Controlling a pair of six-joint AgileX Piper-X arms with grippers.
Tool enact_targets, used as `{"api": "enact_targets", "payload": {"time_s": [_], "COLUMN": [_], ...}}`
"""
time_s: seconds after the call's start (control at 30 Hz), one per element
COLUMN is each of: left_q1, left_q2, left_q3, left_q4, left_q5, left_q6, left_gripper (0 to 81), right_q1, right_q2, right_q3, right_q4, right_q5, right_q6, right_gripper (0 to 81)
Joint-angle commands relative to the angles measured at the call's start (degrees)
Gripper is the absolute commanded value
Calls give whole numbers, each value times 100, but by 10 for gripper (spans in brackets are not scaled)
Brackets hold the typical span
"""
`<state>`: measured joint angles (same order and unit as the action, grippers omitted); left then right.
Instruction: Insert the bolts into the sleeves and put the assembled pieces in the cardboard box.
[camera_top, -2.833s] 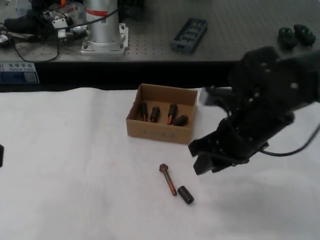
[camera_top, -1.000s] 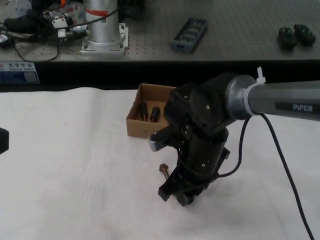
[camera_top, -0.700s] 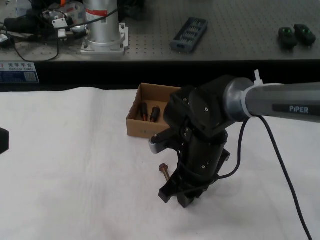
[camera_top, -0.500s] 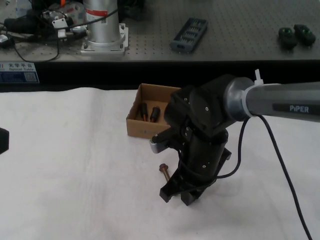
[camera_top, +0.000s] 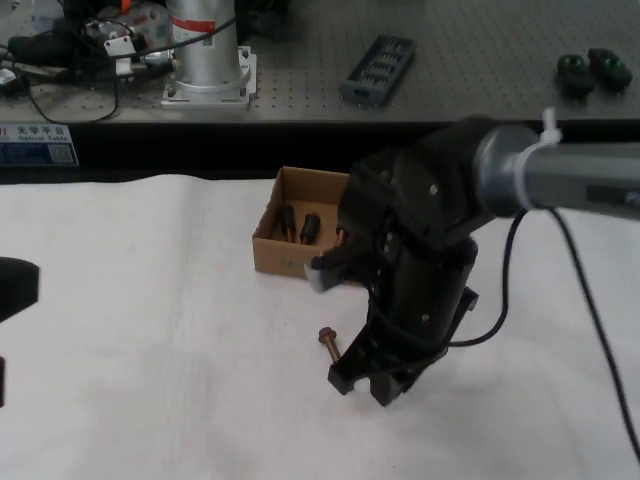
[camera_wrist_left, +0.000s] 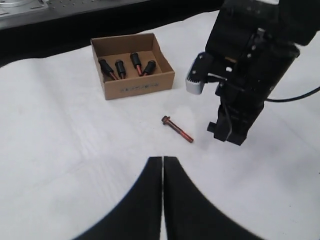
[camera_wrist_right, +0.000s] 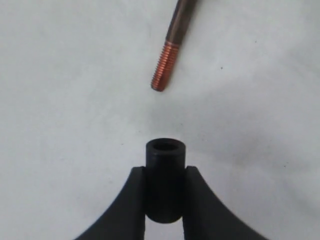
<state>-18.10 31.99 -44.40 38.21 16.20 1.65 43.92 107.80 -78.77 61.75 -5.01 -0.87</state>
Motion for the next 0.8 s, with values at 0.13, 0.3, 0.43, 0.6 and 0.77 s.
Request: {"api": "enact_targets", "payload": {"time_s": [0.13, 0.3, 0.43, 0.6, 0.77], "left_q1": [8, -41, -268, -696, -1091], "left_q2": [1106, 1929, 2652, 3636, 4646], "left_q3": [-15, -15, -15, -15, -122], "left_q4": [-469, -1077, -1731, -2456, -2937], "left_q5": [673, 854, 857, 567, 46], "left_q6": [-417, -931, -1621, -2578, -3308], "left_gripper": [6, 69, 245, 300, 281], "right_q1": [-4, -4, -4, -4, -4], "right_q2": [-1032, -2029, -2918, -4117, -4918], "right_q3": [485, 1353, 1992, 2529, 2672], "right_q4": [97, 110, 110, 181, 445], "right_q5": [-155, -155, -155, -155, -155], "right_q6": [-44, -44, -44, -44, -5], "right_gripper": [27, 27, 27, 27, 27]}}
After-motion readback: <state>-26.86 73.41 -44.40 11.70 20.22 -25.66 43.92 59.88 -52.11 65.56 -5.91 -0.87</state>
